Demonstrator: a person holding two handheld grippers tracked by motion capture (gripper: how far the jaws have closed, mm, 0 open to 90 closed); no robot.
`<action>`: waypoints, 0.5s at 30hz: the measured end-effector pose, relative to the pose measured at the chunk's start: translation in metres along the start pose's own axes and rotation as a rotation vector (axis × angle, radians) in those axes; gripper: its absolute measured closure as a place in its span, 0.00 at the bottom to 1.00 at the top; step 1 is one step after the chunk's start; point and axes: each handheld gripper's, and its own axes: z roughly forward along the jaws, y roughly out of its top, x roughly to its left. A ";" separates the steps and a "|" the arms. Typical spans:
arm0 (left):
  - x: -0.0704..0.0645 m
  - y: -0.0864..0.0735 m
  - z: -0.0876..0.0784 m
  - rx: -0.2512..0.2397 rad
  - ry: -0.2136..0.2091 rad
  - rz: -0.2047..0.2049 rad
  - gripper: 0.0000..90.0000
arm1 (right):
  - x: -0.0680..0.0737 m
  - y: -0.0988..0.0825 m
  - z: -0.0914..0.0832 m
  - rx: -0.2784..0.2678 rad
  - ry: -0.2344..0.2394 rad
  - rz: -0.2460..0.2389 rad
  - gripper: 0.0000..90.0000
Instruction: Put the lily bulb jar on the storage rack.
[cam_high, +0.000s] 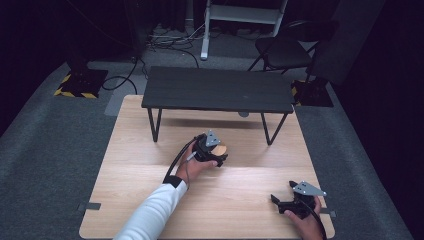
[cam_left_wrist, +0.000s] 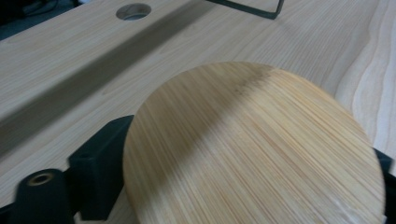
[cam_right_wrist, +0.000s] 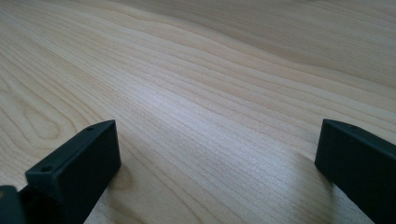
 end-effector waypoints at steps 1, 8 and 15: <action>0.000 -0.001 0.000 -0.006 -0.003 0.002 0.25 | 0.000 0.000 0.000 0.000 0.000 0.000 0.00; 0.004 0.002 -0.003 0.011 -0.017 -0.009 0.28 | 0.000 0.000 0.000 0.000 0.000 0.000 0.00; -0.001 0.014 -0.020 -0.006 -0.014 -0.030 0.28 | 0.000 0.000 0.000 0.000 0.000 0.000 0.00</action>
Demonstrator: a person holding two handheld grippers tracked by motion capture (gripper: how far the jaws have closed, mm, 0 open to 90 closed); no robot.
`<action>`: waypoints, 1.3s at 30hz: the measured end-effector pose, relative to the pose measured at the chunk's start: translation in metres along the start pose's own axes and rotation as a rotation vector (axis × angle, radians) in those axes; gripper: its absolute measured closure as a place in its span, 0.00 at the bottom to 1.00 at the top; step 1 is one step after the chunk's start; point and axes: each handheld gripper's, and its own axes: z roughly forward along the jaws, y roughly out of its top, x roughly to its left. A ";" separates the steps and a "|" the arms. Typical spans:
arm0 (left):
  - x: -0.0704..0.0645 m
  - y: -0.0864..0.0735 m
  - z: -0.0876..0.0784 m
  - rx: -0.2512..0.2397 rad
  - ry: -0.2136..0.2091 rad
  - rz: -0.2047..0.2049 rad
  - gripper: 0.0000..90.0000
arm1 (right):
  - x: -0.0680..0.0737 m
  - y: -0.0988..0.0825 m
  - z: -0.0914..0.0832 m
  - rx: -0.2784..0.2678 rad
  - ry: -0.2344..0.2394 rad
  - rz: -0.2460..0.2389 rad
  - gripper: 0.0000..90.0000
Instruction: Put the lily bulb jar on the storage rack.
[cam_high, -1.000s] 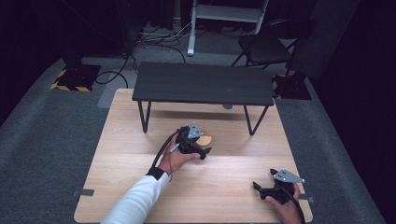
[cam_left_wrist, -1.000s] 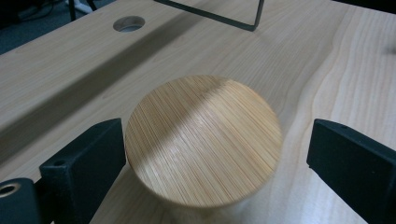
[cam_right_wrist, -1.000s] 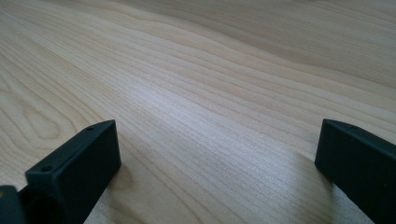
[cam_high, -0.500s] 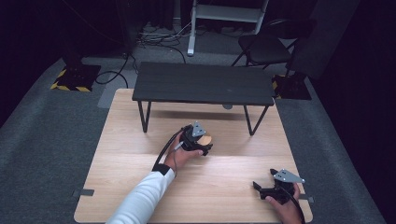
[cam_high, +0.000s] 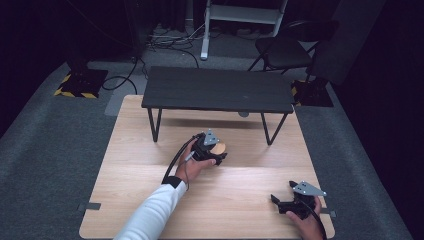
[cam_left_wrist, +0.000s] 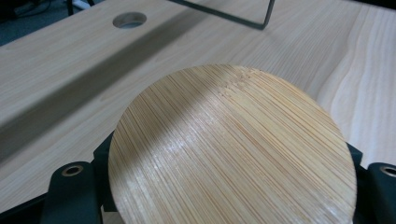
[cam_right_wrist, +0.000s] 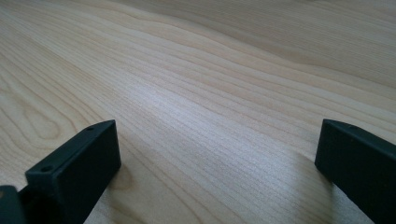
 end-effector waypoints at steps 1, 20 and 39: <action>-0.001 0.005 -0.004 0.000 -0.001 0.004 0.28 | 0.000 0.000 0.000 0.000 0.000 0.000 0.00; 0.000 0.116 -0.080 -0.052 -0.039 0.099 0.28 | 0.001 0.000 0.000 0.001 -0.004 0.004 0.00; 0.029 0.180 -0.084 -0.040 -0.067 0.078 0.28 | 0.001 0.000 0.000 0.000 -0.005 0.005 0.00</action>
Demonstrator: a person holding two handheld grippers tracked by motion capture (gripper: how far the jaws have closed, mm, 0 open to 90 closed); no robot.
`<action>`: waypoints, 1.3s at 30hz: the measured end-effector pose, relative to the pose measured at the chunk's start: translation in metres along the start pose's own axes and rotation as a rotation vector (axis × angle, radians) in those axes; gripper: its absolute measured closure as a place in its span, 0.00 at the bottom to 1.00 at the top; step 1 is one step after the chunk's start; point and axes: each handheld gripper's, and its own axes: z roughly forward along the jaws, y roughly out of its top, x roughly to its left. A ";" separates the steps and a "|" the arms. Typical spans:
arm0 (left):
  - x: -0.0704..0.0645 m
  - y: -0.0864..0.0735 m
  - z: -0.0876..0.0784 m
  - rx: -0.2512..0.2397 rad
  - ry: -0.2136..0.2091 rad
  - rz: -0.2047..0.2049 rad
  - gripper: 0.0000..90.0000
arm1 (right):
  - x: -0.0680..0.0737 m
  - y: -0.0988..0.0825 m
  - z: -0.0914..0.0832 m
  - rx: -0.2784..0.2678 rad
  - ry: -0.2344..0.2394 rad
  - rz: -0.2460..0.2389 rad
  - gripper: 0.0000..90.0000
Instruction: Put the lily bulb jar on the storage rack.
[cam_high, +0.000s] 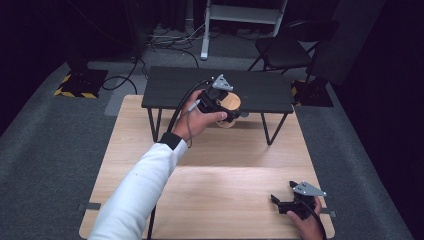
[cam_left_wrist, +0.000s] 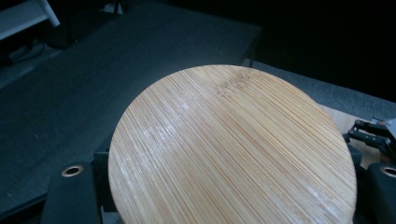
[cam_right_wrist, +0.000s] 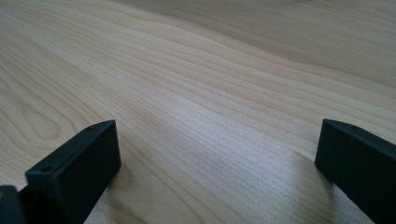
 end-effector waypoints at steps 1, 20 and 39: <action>0.000 0.003 0.000 -0.001 0.009 0.002 0.28 | 0.000 0.000 0.000 0.000 0.000 0.000 0.00; 0.029 0.025 0.039 0.028 0.084 0.006 0.28 | 0.000 0.000 0.000 0.000 0.001 -0.001 0.00; 0.036 0.011 0.034 -0.043 0.105 -0.060 0.03 | 0.000 0.000 0.000 -0.001 -0.001 0.000 0.00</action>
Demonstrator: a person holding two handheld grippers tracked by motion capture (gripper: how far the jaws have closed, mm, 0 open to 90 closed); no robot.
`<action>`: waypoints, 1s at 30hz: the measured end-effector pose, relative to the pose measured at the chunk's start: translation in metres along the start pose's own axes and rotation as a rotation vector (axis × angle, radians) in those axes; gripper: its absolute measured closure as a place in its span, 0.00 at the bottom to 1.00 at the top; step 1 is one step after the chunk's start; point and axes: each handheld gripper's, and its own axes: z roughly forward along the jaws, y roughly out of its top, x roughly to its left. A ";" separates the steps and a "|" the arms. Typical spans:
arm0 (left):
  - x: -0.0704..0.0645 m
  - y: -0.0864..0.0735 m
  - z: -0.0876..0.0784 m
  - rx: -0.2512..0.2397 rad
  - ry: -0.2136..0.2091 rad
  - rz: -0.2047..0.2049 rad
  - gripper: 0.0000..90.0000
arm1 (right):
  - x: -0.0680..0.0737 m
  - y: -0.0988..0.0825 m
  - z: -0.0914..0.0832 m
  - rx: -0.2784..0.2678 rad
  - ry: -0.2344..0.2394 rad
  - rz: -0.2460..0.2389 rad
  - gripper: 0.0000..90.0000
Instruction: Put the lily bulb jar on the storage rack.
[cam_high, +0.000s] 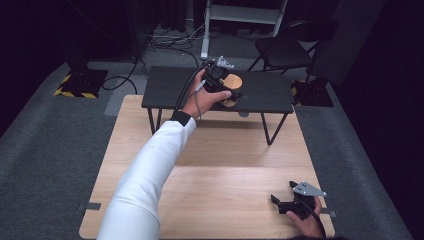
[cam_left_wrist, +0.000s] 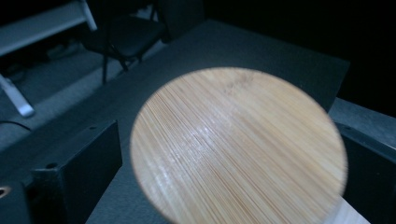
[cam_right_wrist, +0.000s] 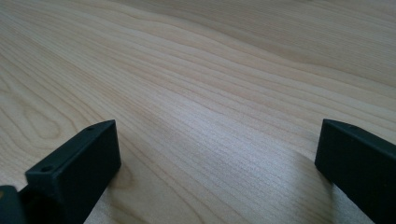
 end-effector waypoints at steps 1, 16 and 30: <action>-0.002 0.000 -0.004 -0.004 0.011 0.004 0.03 | 0.000 0.000 0.000 0.000 0.000 0.000 0.00; -0.033 -0.024 -0.053 -0.100 0.090 -0.025 0.01 | 0.000 0.000 0.000 0.000 0.002 -0.001 0.00; -0.068 -0.091 -0.086 -0.108 0.090 0.017 0.01 | -0.001 0.000 0.000 0.000 0.007 -0.005 0.00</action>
